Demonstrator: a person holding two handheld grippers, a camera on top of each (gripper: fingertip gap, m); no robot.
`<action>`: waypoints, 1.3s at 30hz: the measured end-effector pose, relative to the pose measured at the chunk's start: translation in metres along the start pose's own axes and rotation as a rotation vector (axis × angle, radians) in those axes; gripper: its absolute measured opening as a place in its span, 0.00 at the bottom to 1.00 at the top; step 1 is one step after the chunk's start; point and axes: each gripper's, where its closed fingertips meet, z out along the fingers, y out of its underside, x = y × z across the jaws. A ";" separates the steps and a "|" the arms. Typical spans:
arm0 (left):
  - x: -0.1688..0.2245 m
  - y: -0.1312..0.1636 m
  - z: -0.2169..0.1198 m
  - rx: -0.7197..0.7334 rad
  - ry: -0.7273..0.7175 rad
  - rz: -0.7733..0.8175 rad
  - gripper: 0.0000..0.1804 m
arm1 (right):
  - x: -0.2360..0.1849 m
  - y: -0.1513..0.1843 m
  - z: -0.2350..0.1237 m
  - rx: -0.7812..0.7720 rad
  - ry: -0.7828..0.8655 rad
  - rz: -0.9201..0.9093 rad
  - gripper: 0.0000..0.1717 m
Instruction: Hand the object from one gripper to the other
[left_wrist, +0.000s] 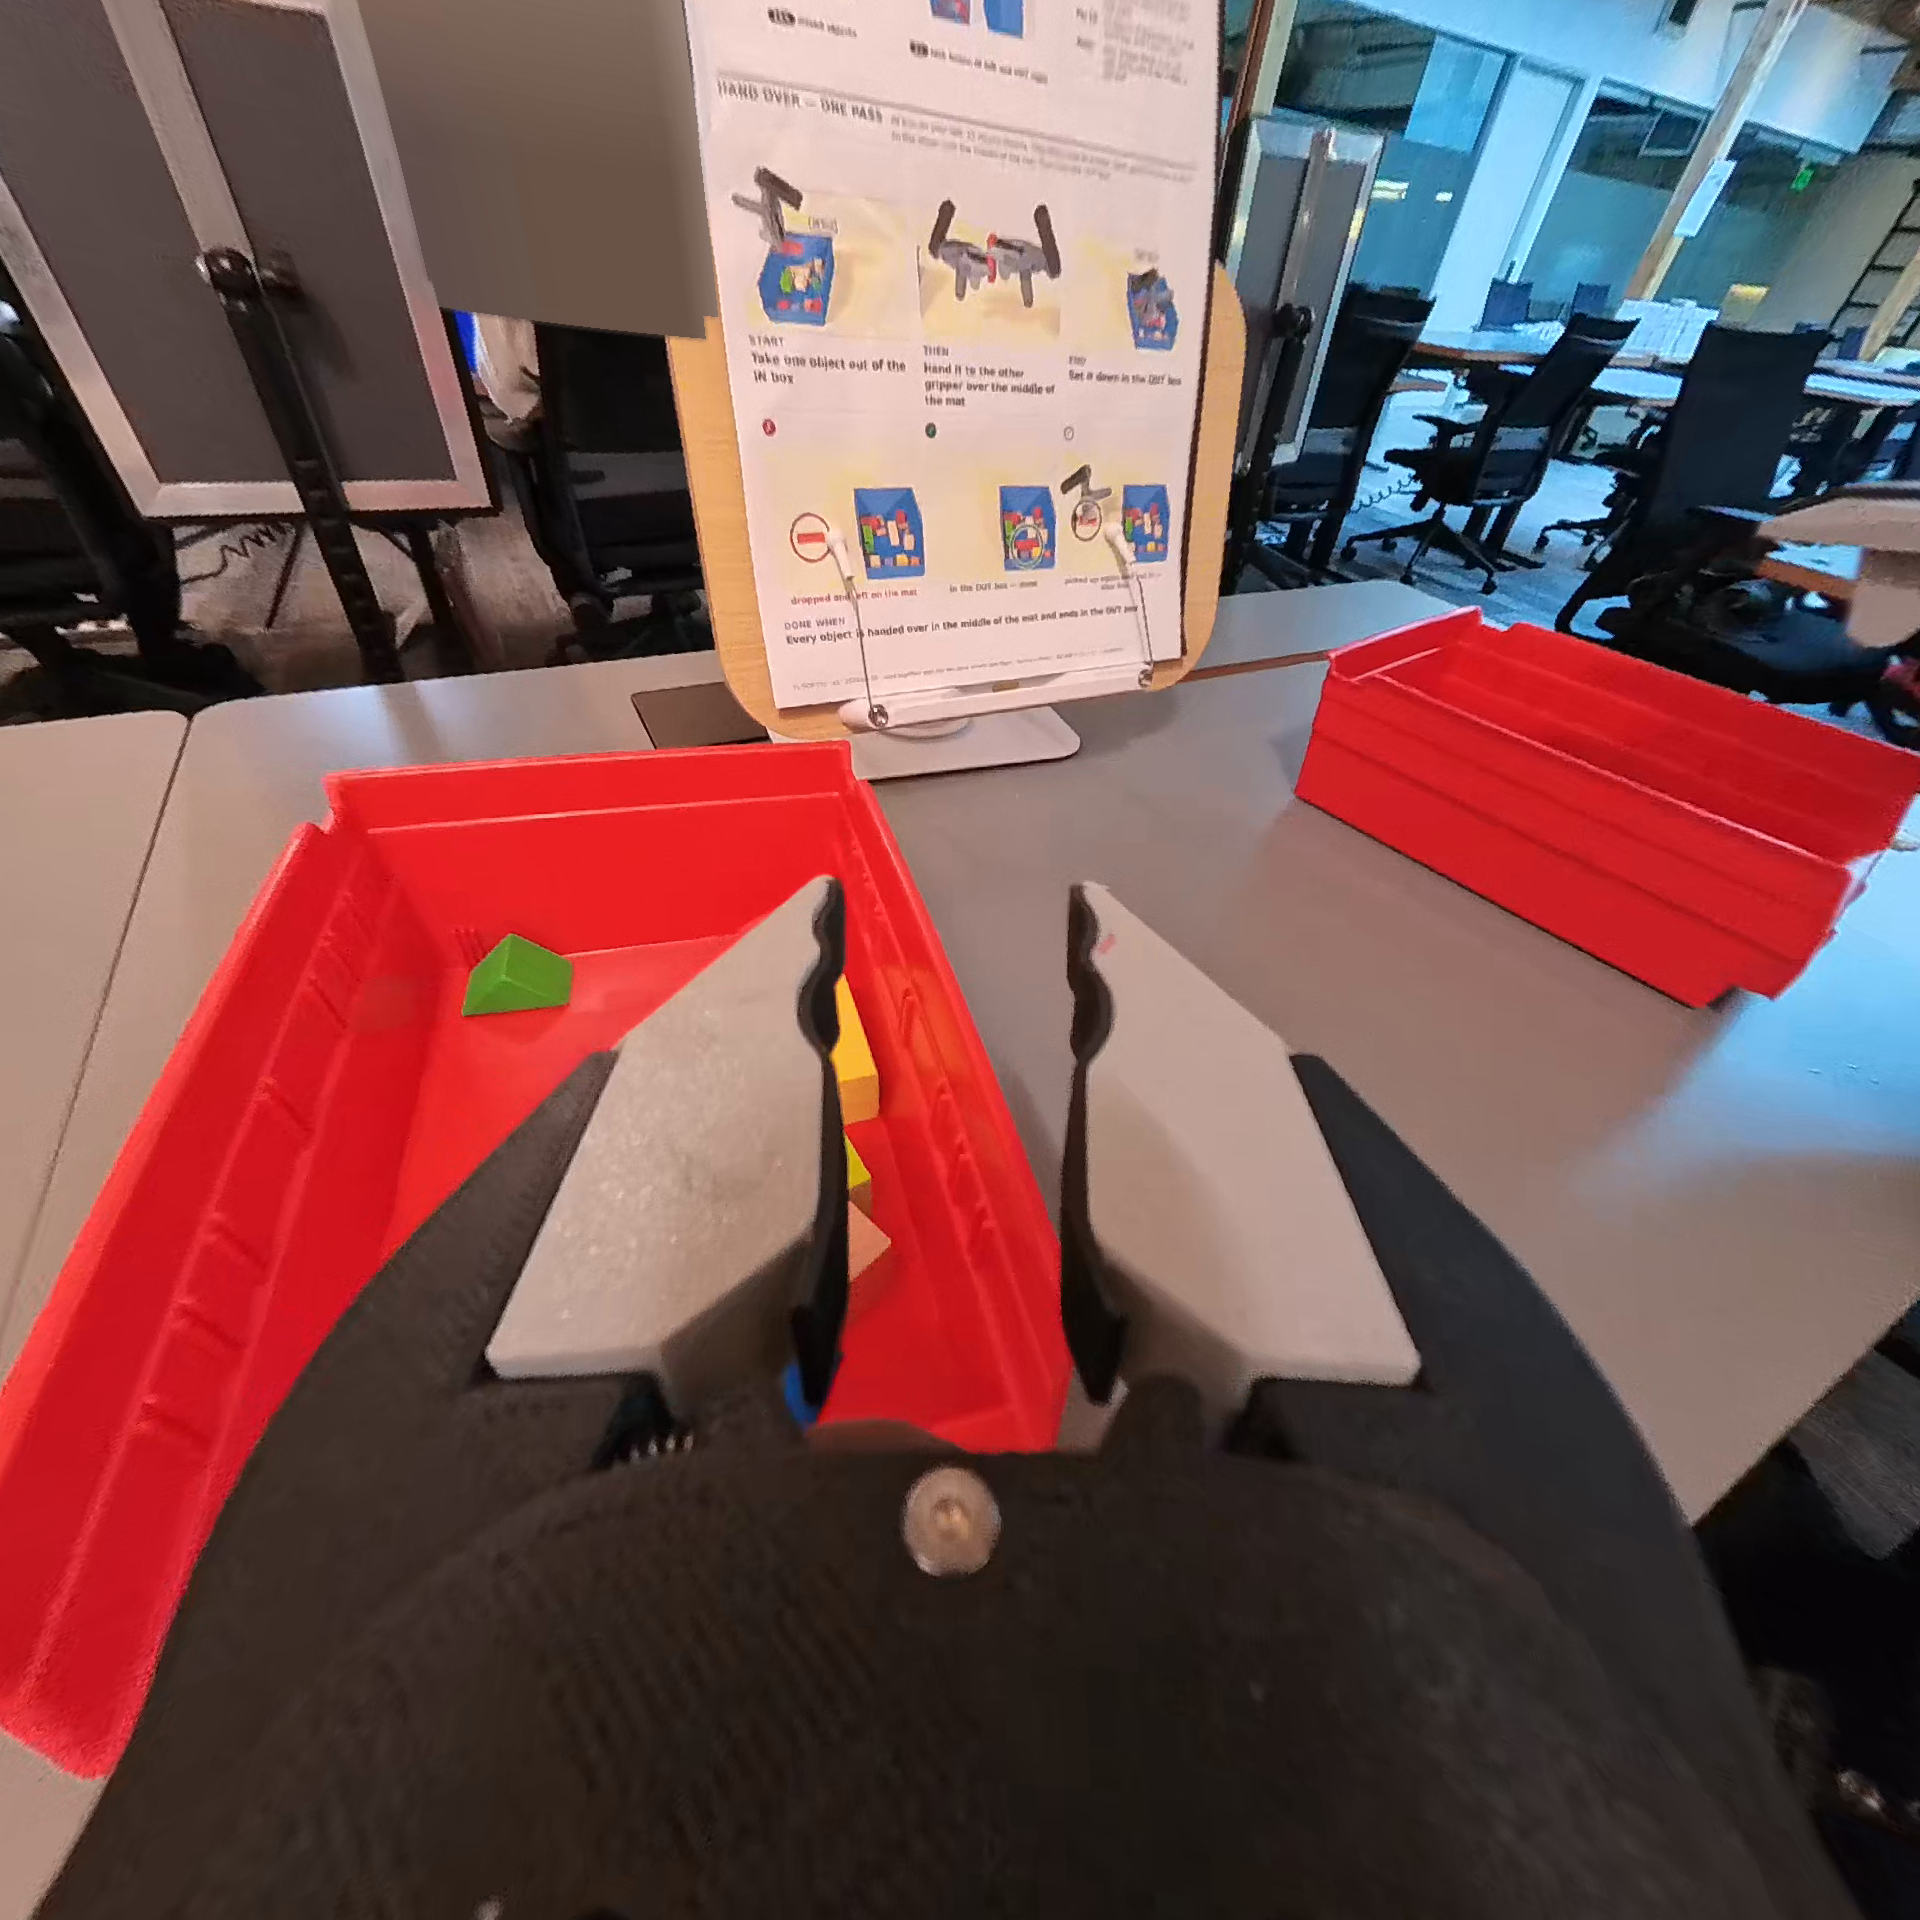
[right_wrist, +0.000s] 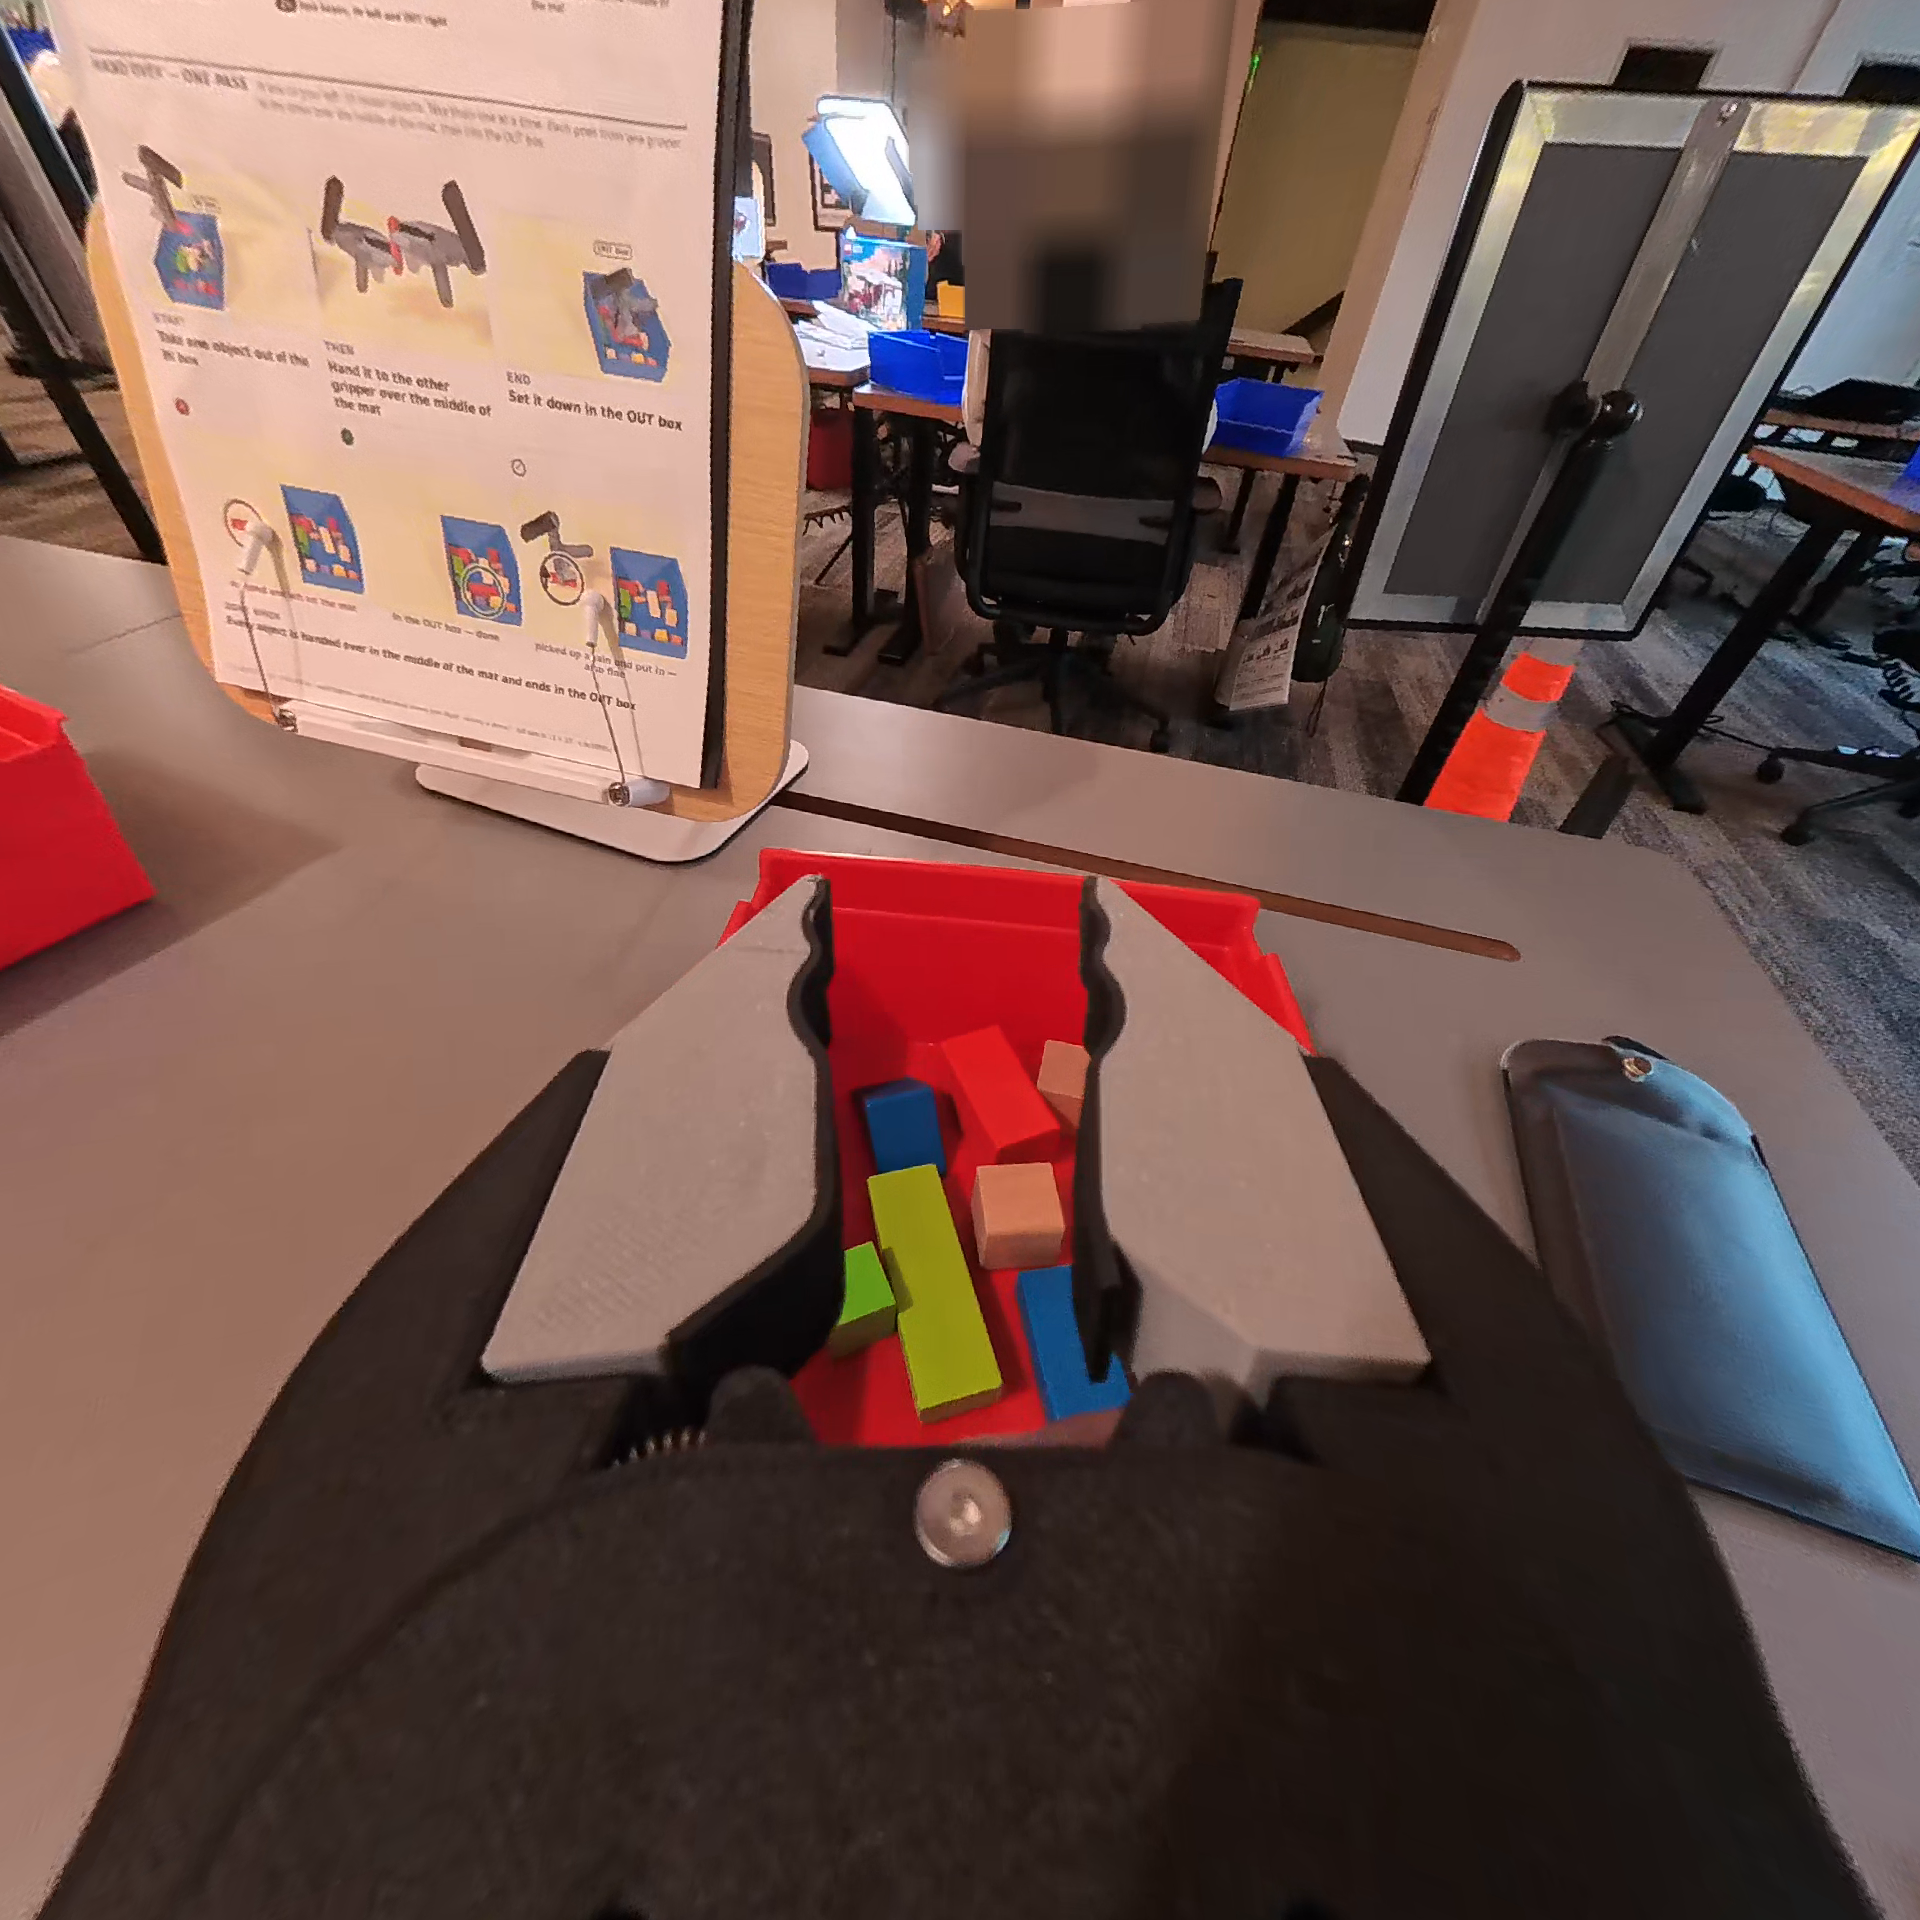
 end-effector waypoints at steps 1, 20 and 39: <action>0.001 0.003 0.002 -0.016 0.000 0.002 0.22 | 0.001 -0.001 -0.001 0.004 0.000 0.000 0.26; -0.059 0.027 -0.013 -0.109 -0.183 -0.053 0.30 | -0.055 0.007 -0.006 -0.087 -0.346 0.146 0.34; -0.177 0.121 0.153 -0.937 -0.150 0.010 0.33 | -0.079 0.001 -0.008 -0.083 -0.421 0.095 0.33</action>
